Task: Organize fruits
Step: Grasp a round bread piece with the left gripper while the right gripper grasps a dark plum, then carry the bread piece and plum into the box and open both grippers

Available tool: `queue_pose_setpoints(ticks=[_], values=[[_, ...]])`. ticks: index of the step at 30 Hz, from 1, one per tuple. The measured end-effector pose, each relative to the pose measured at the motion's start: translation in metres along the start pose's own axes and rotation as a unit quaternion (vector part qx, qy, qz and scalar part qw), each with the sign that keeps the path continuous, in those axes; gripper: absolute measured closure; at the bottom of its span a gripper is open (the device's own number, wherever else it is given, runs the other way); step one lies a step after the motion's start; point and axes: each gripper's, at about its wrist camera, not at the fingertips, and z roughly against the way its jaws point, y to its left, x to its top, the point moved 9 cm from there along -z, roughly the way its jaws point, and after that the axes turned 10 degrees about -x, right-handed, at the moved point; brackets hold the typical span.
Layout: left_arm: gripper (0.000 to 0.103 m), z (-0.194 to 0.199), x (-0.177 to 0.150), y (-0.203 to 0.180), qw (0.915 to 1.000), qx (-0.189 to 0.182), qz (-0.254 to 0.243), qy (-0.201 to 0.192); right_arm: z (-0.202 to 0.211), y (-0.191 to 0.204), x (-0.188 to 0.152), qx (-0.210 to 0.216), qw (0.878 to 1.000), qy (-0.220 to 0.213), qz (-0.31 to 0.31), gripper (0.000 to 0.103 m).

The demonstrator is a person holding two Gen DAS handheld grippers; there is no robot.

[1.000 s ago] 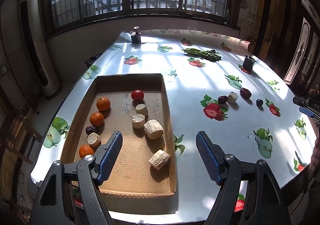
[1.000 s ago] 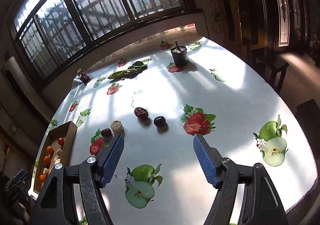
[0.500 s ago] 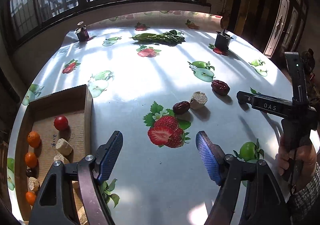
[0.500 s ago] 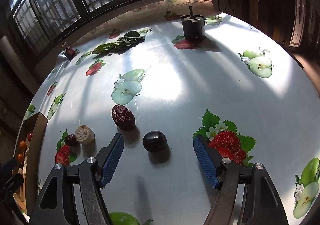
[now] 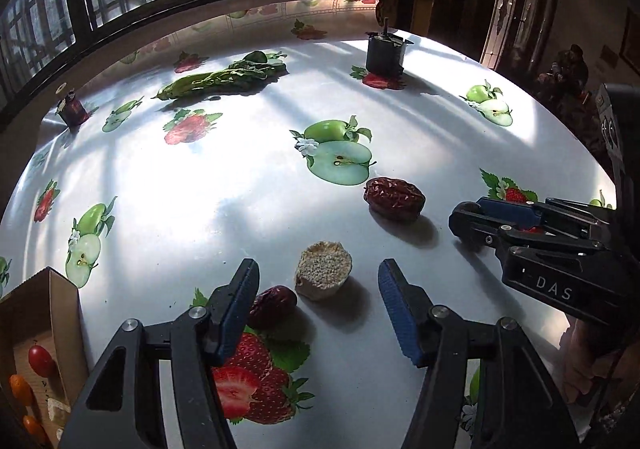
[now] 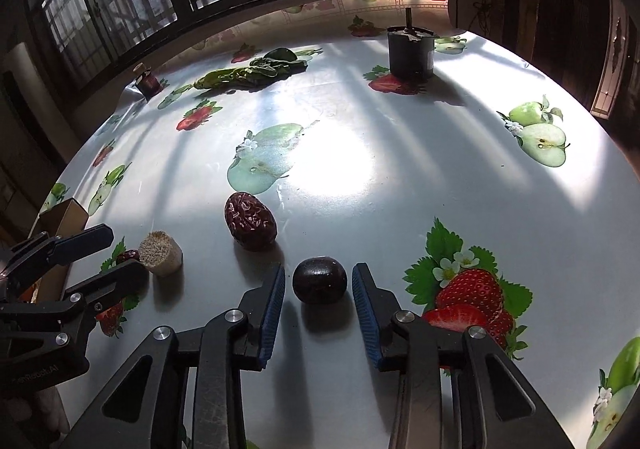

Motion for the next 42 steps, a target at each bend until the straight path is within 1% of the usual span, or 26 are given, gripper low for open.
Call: queue_pose_setpoints(ticks=[2,5,6,7,8,9,10,12,14,16,19,24,27,29,31,33,37,39,42], values=[[0.042,-0.009,0.0,-0.002,0.9999,0.003,-0.01,0.01,0.001,-0.003,0.0,0.005,1.0,0.002,-0.01,0.066],[0.042,-0.022,-0.003,0.0,0.9996,0.001,-0.007,0.026,0.001,-0.004,-0.001,0.014,1.0,0.004,-0.021,0.066],[0.044,-0.025,-0.004,0.0,0.9996,0.001,-0.004,0.029,0.002,-0.005,-0.001,0.016,1.0,0.005,-0.024,0.066],[0.054,-0.027,-0.005,0.002,0.9995,0.002,0.0,0.031,0.002,-0.005,-0.001,0.018,0.999,0.005,-0.026,0.066],[0.065,-0.026,-0.004,0.003,0.9997,0.007,0.001,0.024,0.002,-0.005,-0.001,0.019,0.999,0.005,-0.027,0.066],[0.07,-0.025,-0.004,0.003,0.9997,0.01,0.005,0.023,0.002,-0.005,-0.001,0.019,0.999,0.005,-0.026,0.066],[0.071,-0.025,-0.003,0.004,0.9996,0.01,0.009,0.023,0.002,-0.004,-0.001,0.017,1.0,0.005,-0.023,0.066],[0.071,-0.022,-0.004,0.005,0.9996,0.008,0.019,0.021,0.003,-0.002,-0.002,0.008,1.0,0.003,-0.015,0.066],[0.071,-0.017,-0.004,0.003,0.9995,0.011,0.025,0.015,0.004,0.001,-0.004,0.004,1.0,0.001,-0.006,0.071],[0.071,-0.008,-0.004,0.001,0.9994,0.007,0.033,0.005,0.005,0.004,-0.005,0.006,1.0,0.0,-0.003,0.074],[0.071,0.01,-0.003,-0.002,0.9986,-0.003,0.05,-0.014,0.005,0.004,-0.005,0.006,1.0,-0.002,-0.002,0.075],[0.071,0.052,-0.014,0.003,0.9941,-0.025,0.094,-0.048,0.011,0.004,-0.003,0.023,1.0,-0.011,-0.011,0.076],[0.071,0.083,-0.028,0.017,0.9911,-0.022,0.113,-0.067,0.015,0.006,-0.002,0.034,0.999,-0.018,-0.015,0.076],[0.071,0.105,-0.041,0.032,0.9887,-0.009,0.125,-0.082,0.017,0.006,-0.002,0.035,0.999,-0.022,-0.019,0.076],[0.071,0.126,-0.059,0.054,0.9855,0.018,0.14,-0.093,0.019,0.004,-0.002,0.028,0.999,-0.027,-0.021,0.076],[0.071,0.144,-0.08,0.08,0.981,0.044,0.162,-0.097,0.023,0.001,-0.003,0.016,0.999,-0.036,-0.022,0.076],[0.071,0.175,-0.128,0.137,0.9667,0.101,0.216,-0.092,0.031,0.001,-0.007,0.009,0.999,-0.041,-0.018,0.076],[0.071,0.192,-0.151,0.161,0.9569,0.114,0.249,-0.097,0.035,0.005,-0.011,0.02,0.999,-0.035,-0.019,0.076],[0.071,0.213,-0.173,0.183,0.9457,0.119,0.28,-0.115,0.039,0.01,-0.016,0.057,0.997,-0.017,-0.042,0.076]])
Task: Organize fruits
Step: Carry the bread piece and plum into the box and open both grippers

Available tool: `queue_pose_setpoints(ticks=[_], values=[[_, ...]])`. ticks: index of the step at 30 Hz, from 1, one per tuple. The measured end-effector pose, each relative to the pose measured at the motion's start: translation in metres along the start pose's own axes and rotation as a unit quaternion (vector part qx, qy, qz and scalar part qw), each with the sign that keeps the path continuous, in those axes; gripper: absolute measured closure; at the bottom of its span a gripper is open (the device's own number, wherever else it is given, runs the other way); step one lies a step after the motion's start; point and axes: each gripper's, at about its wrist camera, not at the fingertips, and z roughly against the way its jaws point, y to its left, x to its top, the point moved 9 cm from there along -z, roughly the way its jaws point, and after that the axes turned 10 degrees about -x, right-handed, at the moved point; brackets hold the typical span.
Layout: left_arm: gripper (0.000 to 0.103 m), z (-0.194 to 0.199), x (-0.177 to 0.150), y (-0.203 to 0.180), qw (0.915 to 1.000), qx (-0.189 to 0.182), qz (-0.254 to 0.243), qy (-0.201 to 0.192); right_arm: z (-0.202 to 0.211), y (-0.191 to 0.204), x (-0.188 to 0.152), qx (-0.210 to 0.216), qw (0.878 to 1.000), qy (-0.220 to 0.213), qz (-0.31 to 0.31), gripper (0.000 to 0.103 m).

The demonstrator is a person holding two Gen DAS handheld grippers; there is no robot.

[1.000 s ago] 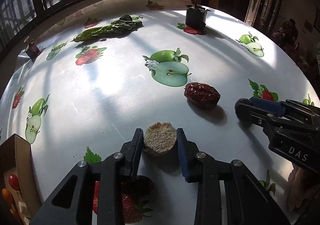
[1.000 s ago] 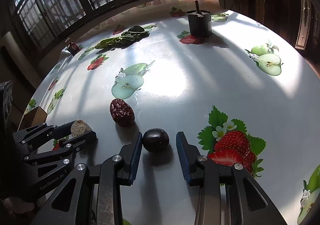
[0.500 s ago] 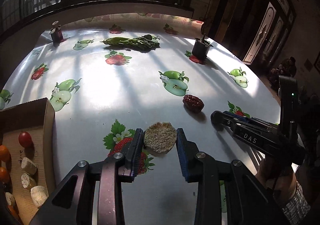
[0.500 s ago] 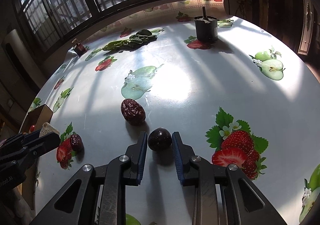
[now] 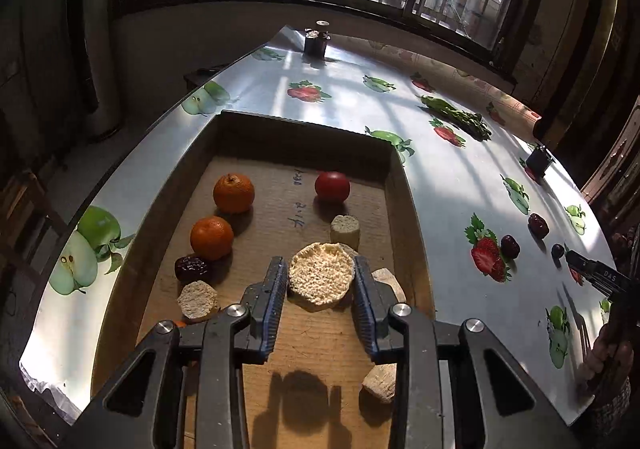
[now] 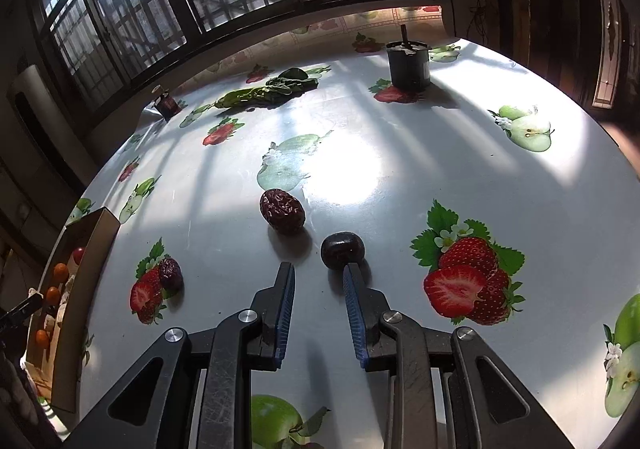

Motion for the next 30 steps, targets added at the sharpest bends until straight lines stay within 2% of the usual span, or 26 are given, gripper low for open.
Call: queue_pose_setpoints(ticks=[3,5,7,9,10,11,14,15,16,17,18,19,25,30], values=[[0.071,0.011,0.0,0.016,0.9998,0.002,0.013,-0.013,0.003,0.002,0.003,0.034,0.999,0.014,-0.035,0.077],[0.071,0.015,-0.001,0.021,0.9997,-0.001,0.018,-0.017,0.008,0.004,0.01,0.035,0.999,0.008,-0.039,0.077],[0.071,0.016,-0.003,0.022,0.9996,-0.004,0.021,-0.018,0.009,0.003,0.02,-0.007,1.0,-0.009,-0.019,0.077],[0.071,0.016,-0.006,0.022,0.9996,-0.009,0.023,-0.017,-0.003,-0.005,0.026,-0.059,0.998,0.001,-0.006,0.068],[0.071,0.016,-0.007,0.022,0.9996,-0.011,0.023,-0.016,-0.01,-0.009,0.027,-0.071,0.997,0.007,-0.005,0.057],[0.071,0.015,-0.008,0.021,0.9996,-0.012,0.022,-0.015,-0.017,-0.011,0.026,-0.078,0.997,0.013,-0.004,0.053],[0.071,0.015,-0.01,0.02,0.9997,-0.012,0.02,-0.013,-0.035,-0.015,0.02,-0.079,0.996,0.032,-0.003,0.053],[0.071,0.014,-0.01,0.019,0.9997,-0.011,0.02,-0.012,-0.039,-0.014,0.018,-0.078,0.996,0.033,-0.001,0.053],[0.071,0.014,-0.01,0.019,0.9997,-0.011,0.02,-0.012,-0.039,-0.014,0.017,-0.082,0.996,0.029,0.004,0.058],[0.071,0.014,-0.01,0.02,0.9997,-0.011,0.02,-0.012,-0.04,-0.012,0.016,-0.085,0.996,0.029,0.012,0.066],[0.071,0.014,-0.01,0.019,0.9997,-0.01,0.019,-0.012,-0.039,-0.011,0.015,-0.088,0.996,0.027,0.016,0.078],[0.071,0.014,-0.01,0.02,0.9997,-0.01,0.019,-0.012,-0.037,-0.01,0.015,-0.09,0.996,0.022,0.016,0.078],[0.071,0.012,-0.012,0.022,0.9997,-0.01,0.022,-0.01,-0.008,0.01,0.016,-0.052,0.999,0.003,0.012,0.078],[0.071,-0.001,-0.019,0.031,0.9996,-0.004,0.028,0.006,0.023,0.07,0.009,0.019,0.999,0.004,0.043,0.077]])
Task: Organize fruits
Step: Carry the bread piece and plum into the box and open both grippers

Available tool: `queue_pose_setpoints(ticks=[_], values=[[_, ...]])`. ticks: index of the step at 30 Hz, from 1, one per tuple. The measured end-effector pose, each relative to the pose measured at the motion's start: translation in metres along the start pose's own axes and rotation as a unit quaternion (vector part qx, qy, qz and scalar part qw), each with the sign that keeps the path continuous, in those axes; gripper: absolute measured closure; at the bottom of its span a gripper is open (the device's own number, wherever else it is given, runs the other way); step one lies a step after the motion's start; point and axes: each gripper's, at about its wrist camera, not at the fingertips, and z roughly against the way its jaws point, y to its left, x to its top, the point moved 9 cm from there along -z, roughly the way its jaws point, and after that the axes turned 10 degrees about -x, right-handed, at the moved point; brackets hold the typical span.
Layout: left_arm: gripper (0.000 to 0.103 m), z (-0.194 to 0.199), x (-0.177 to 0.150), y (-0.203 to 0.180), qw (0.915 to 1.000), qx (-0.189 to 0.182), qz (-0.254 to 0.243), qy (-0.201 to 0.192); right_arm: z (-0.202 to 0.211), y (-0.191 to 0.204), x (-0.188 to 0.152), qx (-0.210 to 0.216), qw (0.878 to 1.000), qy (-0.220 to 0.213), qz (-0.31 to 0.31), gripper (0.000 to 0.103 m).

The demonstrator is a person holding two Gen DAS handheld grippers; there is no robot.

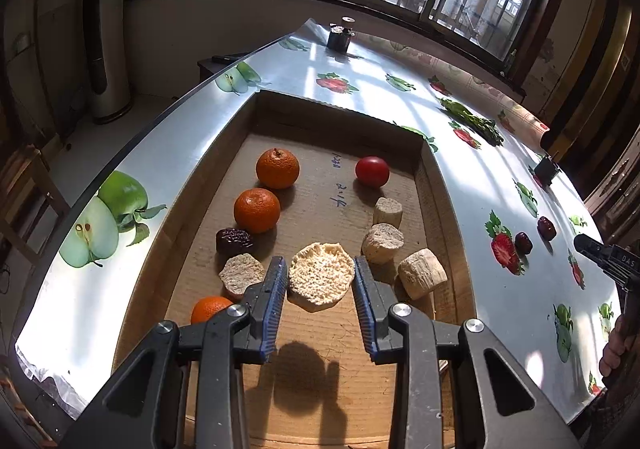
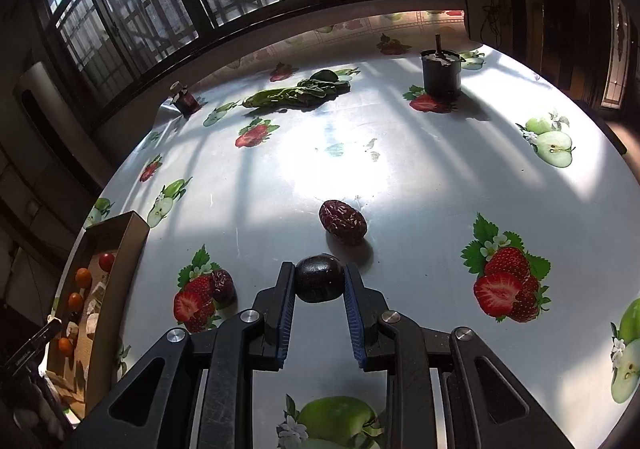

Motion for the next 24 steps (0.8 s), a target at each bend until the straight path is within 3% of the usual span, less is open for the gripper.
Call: queue_pose_setpoints(ticks=[6,12,16,20,24], values=[[0.071,-0.014,-0.01,0.016,0.9993,0.012,0.015,0.031,0.012,0.112,-0.024,0.092,0.993,0.02,0.077,0.077],[0.071,-0.01,-0.007,0.025,0.9992,0.026,0.021,0.023,0.002,0.209,-0.062,0.147,0.977,0.052,0.145,0.077],[0.07,-0.009,-0.006,0.032,0.9987,0.031,0.035,0.02,-0.008,0.247,-0.081,0.166,0.969,0.071,0.168,0.077],[0.057,0.0,-0.003,0.037,0.9982,0.023,0.055,0.006,-0.014,0.271,-0.096,0.176,0.962,0.085,0.188,0.077],[0.054,0.014,0.001,0.044,0.997,0.013,0.075,-0.012,-0.02,0.282,-0.106,0.178,0.959,0.095,0.197,0.076]])
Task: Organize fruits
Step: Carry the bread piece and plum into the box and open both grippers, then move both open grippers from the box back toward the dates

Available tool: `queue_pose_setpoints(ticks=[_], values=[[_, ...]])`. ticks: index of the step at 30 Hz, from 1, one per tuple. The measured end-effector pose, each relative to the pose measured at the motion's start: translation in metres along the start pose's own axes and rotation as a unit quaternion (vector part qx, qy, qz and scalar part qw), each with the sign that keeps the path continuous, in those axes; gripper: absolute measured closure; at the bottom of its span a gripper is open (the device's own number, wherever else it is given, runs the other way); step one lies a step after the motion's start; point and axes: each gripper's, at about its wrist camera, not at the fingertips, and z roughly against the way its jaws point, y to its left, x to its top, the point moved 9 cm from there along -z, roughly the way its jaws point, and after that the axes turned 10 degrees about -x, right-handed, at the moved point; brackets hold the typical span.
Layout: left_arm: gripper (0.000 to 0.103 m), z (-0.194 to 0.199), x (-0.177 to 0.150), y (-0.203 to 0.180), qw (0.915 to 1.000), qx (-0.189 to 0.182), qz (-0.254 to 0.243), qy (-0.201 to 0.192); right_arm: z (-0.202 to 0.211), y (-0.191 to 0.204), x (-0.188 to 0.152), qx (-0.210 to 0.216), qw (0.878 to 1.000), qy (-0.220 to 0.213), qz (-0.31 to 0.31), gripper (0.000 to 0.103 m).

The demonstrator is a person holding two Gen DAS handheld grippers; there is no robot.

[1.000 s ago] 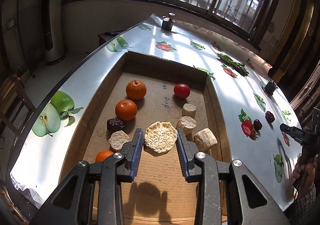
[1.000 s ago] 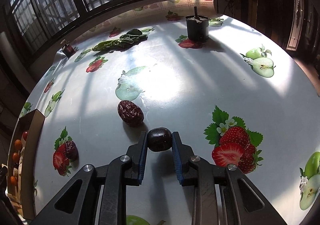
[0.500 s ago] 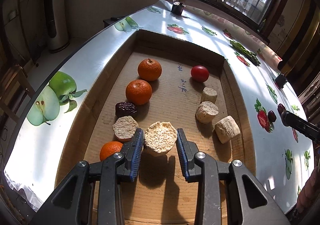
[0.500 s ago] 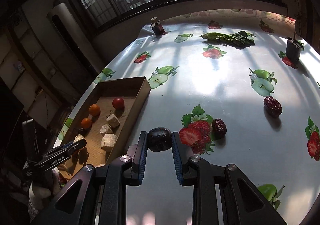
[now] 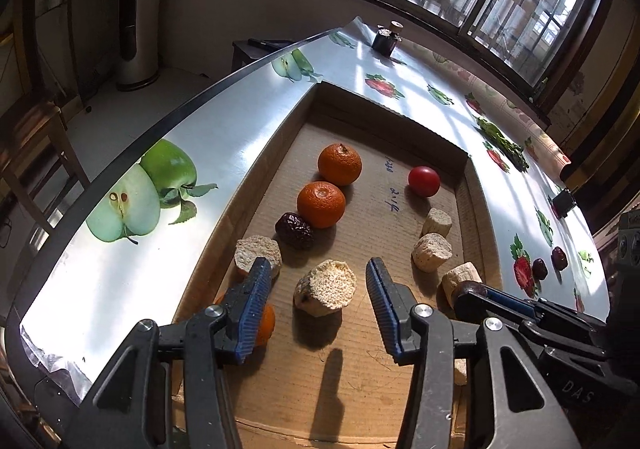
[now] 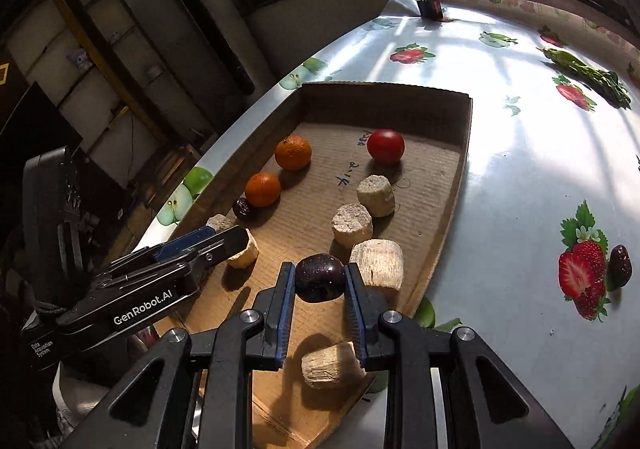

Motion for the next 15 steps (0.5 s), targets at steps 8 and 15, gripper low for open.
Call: queue_pose_setpoints(ticks=[8,15], values=[[0.044,0.017,0.006,0.007,0.9997,-0.005,0.016,-0.021,-0.003,-0.004,0.0,0.023,0.999,0.008,-0.03,0.069],[0.044,0.02,0.003,-0.005,0.9998,0.001,-0.004,-0.021,0.011,-0.007,0.002,0.009,0.999,-0.011,-0.031,0.06]])
